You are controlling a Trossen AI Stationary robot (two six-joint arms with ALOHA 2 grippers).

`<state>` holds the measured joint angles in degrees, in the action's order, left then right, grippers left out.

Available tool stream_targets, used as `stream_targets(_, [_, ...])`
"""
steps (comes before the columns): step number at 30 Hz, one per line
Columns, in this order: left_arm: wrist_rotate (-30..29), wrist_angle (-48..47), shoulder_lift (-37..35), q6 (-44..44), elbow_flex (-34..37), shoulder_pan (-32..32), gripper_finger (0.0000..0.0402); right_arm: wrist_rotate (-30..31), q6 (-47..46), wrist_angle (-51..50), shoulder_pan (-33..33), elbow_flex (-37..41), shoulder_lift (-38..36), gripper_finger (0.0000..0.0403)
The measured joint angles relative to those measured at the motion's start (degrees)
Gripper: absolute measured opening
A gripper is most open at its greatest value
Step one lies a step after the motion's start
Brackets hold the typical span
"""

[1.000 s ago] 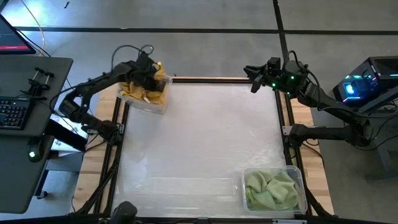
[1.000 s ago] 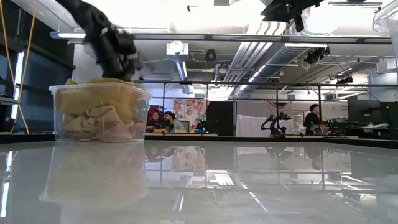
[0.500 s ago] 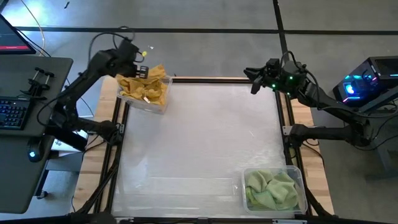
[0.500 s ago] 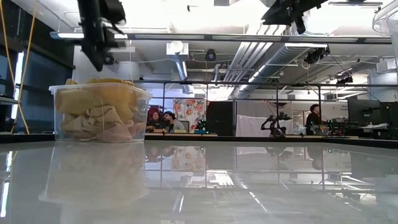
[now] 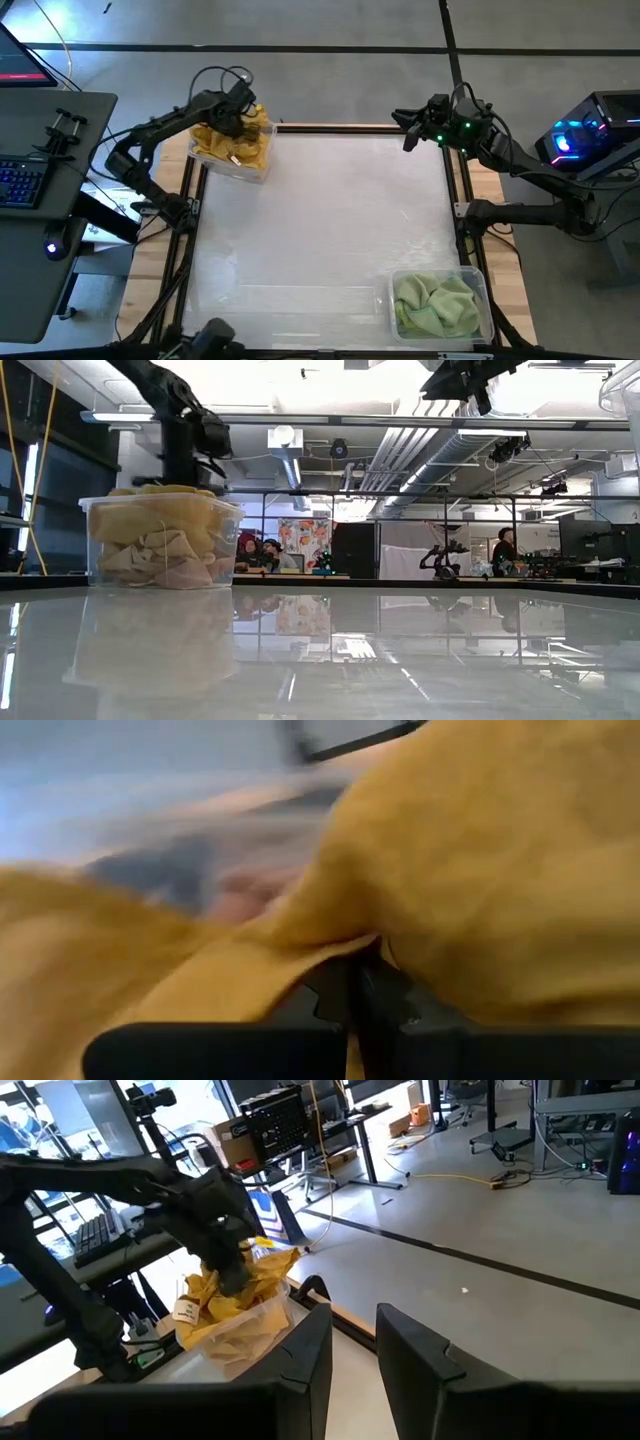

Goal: Sort towels by color in basket
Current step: Put the yellow kitchen towel into the top transparent bin

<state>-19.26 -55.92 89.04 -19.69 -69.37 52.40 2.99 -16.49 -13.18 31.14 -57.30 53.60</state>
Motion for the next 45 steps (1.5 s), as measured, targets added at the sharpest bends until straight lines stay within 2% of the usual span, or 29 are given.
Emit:
stream_targets(3, [3.93, 5.28, 2.25, 0.35, 0.80, -0.36, 0.0000, -0.01, 0.00, -0.20, 0.00, 0.00, 0.00, 0.0075])
stream_targets(7, [3.95, 7.08, 5.46, 0.72, 1.10, -0.35, 0.0000, -0.05, -0.02, -0.86, 0.00, 0.00, -0.02, 0.0075])
stream_targets(10, [4.16, 6.30, 5.31, 1.59, 1.10, -0.43, 0.0000, -0.08, -0.05, -1.27, 0.00, 0.00, -0.02, 0.0075])
stream_targets(14, [4.83, 4.14, 1.08, 1.78, 1.10, -0.88, 0.0000, -0.78, -0.63, -1.99, 0.00, 0.00, -0.10, 0.0075])
stream_targets(20, [9.10, 1.57, -9.82, 0.88, 1.10, -1.00, 0.0000, -10.98, 0.01, -9.87, 1.54, -2.88, -1.29, 0.0075])
stream_targets(23, [14.49, 1.54, -15.73, 3.54, 1.08, -2.02, 0.0000, -14.56, 1.72, -14.29, 1.61, -4.34, -1.85, 0.0075])
stream_targets(26, [22.65, -0.34, -20.38, 8.45, 0.97, -5.20, 0.0000, -16.15, 1.55, -16.87, 1.55, -5.03, -2.26, 0.0075])
stream_targets(29, [32.34, -6.49, -21.81, 8.01, 0.99, -11.03, 0.0000, -15.84, 0.91, -17.93, 1.55, -4.74, -2.27, 0.0075])
stream_targets(31, [34.79, -11.66, -21.43, 8.15, 1.01, -16.76, 0.0000, -15.09, 0.88, -17.88, 1.55, -4.70, -1.89, 0.0075])
stream_targets(34, [29.90, -14.42, -20.16, 9.26, 2.43, -23.98, 0.0000, -13.03, 0.91, -16.83, 1.53, -4.68, -1.41, 0.0075])
stream_targets(37, [22.20, -9.99, -18.31, 6.46, 5.45, -27.21, 0.0000, -11.64, 0.87, -15.73, 1.55, -4.68, -1.21, 0.0075])
stream_targets(40, [15.50, -4.83, -16.15, 4.66, 8.25, -27.90, 0.0000, -11.65, 0.75, -16.07, 1.57, -4.68, -1.36, 0.0075])
stream_targets(45, [9.79, -0.25, -12.24, 4.39, 9.86, -26.07, 0.0000, -12.08, -0.44, -18.27, 1.55, -4.68, -4.03, 0.0075])
